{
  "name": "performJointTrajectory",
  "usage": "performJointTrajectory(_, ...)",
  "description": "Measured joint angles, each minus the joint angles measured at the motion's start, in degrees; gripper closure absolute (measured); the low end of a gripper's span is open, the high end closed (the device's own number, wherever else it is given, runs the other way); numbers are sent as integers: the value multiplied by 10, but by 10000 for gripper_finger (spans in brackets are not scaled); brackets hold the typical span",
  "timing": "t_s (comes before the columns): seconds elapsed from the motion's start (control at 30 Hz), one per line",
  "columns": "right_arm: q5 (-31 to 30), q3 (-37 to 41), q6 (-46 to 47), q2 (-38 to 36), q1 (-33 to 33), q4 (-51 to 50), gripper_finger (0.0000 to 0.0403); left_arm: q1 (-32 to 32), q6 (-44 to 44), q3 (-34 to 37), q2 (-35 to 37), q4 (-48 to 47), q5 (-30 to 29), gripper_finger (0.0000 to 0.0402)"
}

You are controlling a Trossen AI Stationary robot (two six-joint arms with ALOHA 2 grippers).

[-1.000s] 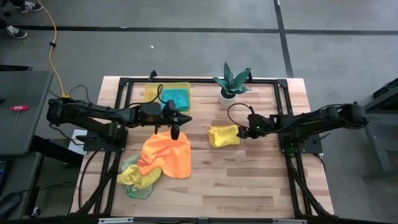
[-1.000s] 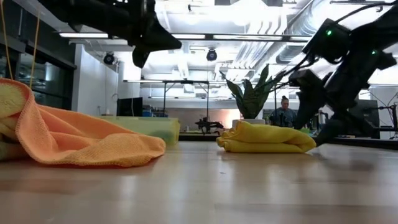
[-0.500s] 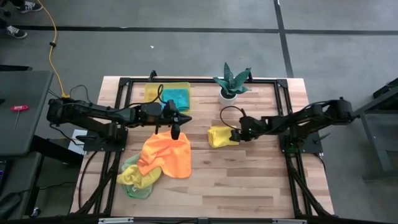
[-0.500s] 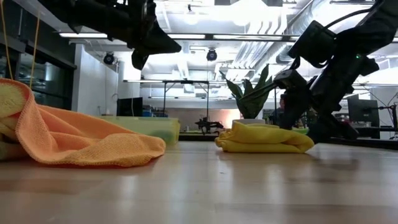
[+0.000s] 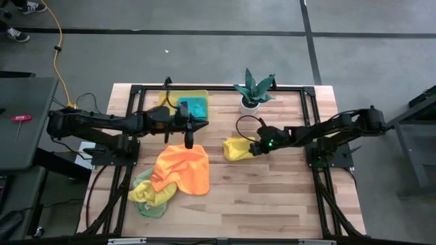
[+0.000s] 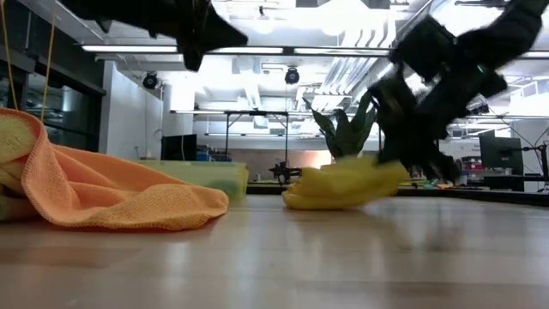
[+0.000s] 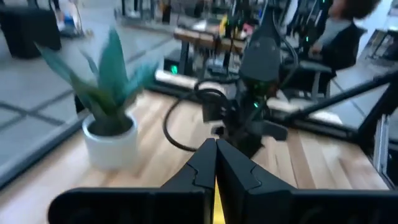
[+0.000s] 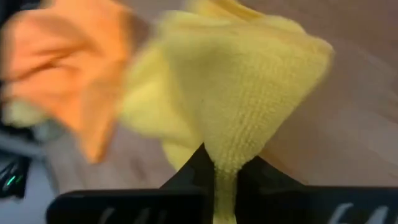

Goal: Fold microfiber towels
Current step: Stack the folded yellow microfiber cloth on top of the folded blue microfiber cloth in the bin

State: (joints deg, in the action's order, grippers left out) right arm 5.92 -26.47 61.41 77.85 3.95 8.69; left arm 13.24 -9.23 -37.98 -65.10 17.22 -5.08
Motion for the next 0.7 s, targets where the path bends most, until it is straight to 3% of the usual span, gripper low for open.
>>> performJointTrajectory(0.13, 33, -93, -152, -5, 0, -59, 396, 17, 9, -31, 26, -38, -26, 398)
performJointTrajectory(0.3, 46, -251, -369, 8, 0, -256, 399, 37, 30, -82, 38, -160, -17, 365)
performJointTrajectory(0.43, 34, -359, -491, 35, 0, -361, 400, 41, 32, -119, 31, -231, 44, 308)
performJointTrajectory(0.7, 32, -505, -615, 120, -15, -477, 402, 46, -33, -128, 6, -233, 71, 161)
